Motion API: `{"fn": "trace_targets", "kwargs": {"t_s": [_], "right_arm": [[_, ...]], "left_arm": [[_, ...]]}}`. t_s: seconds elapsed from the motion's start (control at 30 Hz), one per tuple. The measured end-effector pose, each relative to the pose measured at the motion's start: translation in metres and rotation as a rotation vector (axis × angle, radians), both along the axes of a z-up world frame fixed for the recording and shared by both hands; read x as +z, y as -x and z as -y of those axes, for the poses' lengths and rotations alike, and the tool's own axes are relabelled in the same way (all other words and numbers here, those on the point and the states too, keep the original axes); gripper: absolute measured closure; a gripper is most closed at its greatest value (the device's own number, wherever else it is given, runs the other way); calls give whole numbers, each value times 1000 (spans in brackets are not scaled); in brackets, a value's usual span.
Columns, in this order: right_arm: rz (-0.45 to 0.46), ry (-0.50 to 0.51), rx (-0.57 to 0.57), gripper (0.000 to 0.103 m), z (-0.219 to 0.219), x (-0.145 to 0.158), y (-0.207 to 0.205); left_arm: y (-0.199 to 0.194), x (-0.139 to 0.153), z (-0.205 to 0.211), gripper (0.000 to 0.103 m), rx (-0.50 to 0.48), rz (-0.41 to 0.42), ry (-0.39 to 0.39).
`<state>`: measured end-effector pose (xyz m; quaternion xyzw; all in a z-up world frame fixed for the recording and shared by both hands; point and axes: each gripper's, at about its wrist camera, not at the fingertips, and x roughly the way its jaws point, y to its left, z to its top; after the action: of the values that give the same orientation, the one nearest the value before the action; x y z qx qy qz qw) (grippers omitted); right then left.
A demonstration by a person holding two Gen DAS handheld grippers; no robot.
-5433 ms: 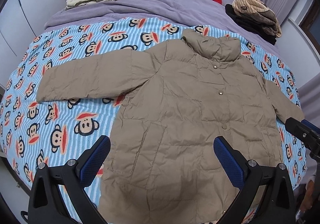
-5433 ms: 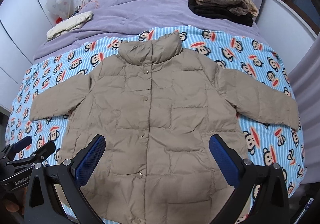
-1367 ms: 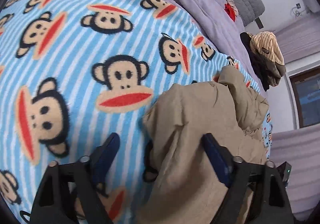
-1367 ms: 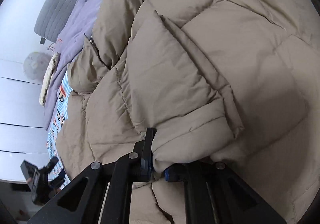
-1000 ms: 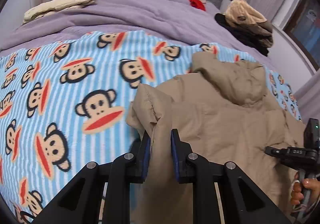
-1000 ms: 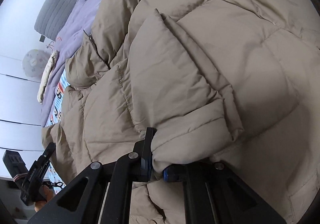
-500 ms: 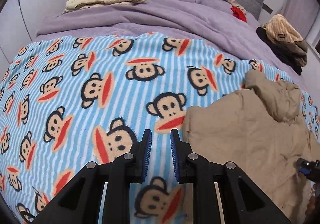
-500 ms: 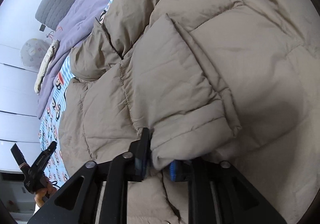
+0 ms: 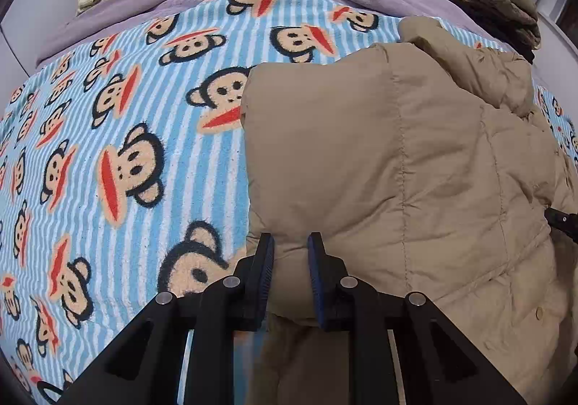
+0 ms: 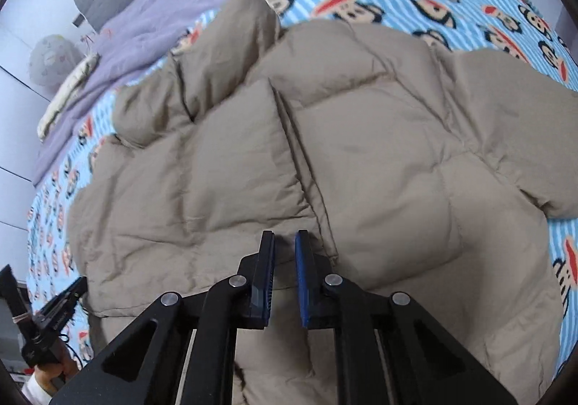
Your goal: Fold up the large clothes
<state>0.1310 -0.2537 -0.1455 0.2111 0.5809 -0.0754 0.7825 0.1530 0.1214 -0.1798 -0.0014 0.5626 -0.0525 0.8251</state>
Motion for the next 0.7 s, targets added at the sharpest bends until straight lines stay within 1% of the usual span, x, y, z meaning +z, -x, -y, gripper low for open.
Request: {"fn": "trace_targets", "kwargs": {"t_s": [0.03, 0.1, 0.13, 0.17, 0.23, 0.3, 0.33, 0.37, 0.4, 0.53, 0.57, 0.6, 0.63, 0.67, 0.7], "right_arm": [[2, -1, -2, 95, 3, -2, 2], [-14, 51, -31, 95, 10, 4, 8], [-6, 69, -81, 95, 18, 11, 14], [13, 60, -118, 95, 24, 16, 19], [60, 16, -181, 94, 39, 29, 27], [87, -28, -191, 94, 48, 39, 31], [88, -40, -189, 94, 51, 42, 34], [89, -55, -185, 91, 54, 44, 37], [88, -79, -184, 89, 57, 46, 41], [62, -151, -199, 88, 68, 48, 66], [50, -163, -208, 85, 72, 48, 73], [40, -173, -217, 79, 77, 47, 80], [32, -183, -226, 75, 81, 46, 86], [26, -191, -236, 63, 86, 46, 94], [22, -201, -250, 56, 92, 47, 102]], "left_arm": [[0, 0, 0, 81, 2, -3, -3], [-1, 1, 0, 81, 6, -7, -11], [0, 1, 1, 81, 7, -8, -17], [1, 3, 1, 81, 11, -11, -25], [3, 12, 2, 81, 25, -18, -30], [9, 27, 6, 81, 11, -4, -16], [13, 35, 10, 81, 0, 6, -19], [17, 43, 15, 81, -12, 15, -24], [21, 50, 22, 81, -25, 21, -27], [37, 74, 57, 81, -80, 13, -7], [41, 80, 68, 75, -91, 13, -3], [45, 84, 79, 43, -98, 16, -3], [49, 90, 89, 23, -101, 28, -5], [54, 96, 100, 5, -104, 51, -6], [59, 101, 111, 5, -120, 71, 0]]}}
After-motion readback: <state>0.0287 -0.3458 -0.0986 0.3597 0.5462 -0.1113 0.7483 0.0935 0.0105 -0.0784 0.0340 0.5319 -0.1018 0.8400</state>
